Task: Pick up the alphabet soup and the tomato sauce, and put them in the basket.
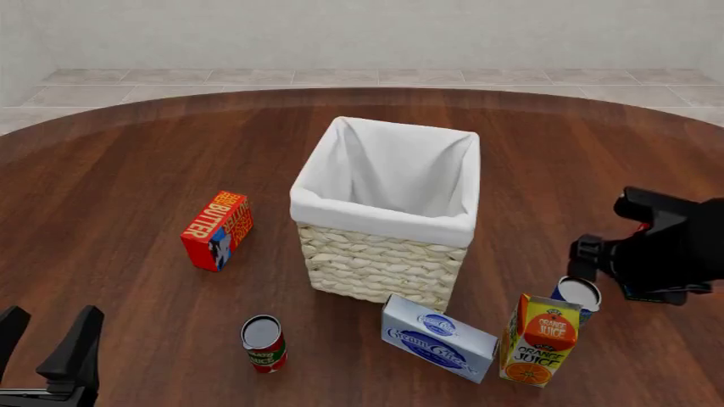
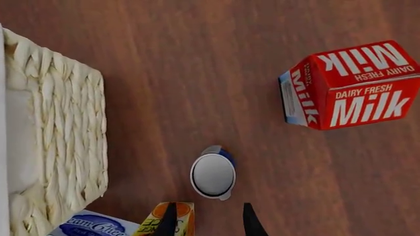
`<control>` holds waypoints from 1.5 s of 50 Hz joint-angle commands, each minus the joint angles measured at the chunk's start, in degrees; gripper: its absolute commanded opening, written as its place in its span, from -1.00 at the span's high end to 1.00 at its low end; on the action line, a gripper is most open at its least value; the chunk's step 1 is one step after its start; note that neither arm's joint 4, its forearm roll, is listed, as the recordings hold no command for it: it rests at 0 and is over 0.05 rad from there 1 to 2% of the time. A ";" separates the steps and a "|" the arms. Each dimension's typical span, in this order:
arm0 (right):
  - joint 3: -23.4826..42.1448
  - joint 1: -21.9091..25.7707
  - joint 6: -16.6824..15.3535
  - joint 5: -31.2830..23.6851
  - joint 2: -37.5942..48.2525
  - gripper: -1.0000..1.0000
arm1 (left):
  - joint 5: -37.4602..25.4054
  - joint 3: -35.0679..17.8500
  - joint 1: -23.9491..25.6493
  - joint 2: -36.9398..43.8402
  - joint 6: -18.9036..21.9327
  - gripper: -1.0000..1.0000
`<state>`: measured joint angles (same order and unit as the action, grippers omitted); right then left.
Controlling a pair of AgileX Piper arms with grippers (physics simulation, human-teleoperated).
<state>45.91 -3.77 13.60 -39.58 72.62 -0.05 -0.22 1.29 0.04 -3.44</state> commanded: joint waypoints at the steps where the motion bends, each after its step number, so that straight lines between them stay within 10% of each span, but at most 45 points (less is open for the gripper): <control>1: -0.57 -0.05 -0.23 1.53 1.42 -1.00 | -0.01 0.03 -0.01 -0.01 -0.23 -1.00; 75: -2.94 0.50 -1.36 10.22 10.46 -1.00 | -0.02 0.10 -0.23 0.01 -0.83 -1.00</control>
<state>43.44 -3.40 12.18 -30.48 82.07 0.01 -0.14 1.03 0.04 -4.32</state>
